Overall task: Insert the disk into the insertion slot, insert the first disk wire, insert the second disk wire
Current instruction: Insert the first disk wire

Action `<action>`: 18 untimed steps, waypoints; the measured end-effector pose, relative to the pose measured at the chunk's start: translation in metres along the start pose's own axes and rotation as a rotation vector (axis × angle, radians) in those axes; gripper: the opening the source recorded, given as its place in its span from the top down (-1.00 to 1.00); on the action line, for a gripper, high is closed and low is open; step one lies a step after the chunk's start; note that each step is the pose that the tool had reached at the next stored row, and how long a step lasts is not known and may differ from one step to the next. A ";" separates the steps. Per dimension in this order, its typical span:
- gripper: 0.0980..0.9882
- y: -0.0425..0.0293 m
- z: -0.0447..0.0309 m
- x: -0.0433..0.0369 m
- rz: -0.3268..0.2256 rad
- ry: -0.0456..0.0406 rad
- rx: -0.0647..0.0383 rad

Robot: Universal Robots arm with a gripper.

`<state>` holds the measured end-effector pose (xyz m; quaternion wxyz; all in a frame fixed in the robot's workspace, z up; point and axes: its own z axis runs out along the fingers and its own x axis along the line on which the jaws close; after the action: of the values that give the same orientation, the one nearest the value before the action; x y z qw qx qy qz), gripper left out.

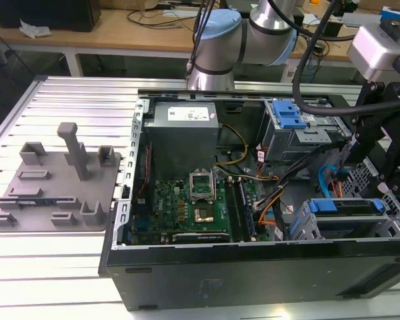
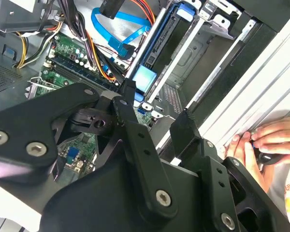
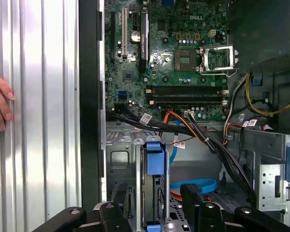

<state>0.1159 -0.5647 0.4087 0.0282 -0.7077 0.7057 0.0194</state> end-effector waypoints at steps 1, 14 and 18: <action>-0.05 0.0000 0.0000 0.0000 0.000 0.0000 0.000; -0.05 0.0001 0.0004 -0.0056 0.044 0.1631 -0.001; -0.05 0.0000 0.0012 -0.0058 0.089 0.1872 -0.001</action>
<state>0.1158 -0.5588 0.4079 -0.0390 -0.6743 0.7361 -0.0453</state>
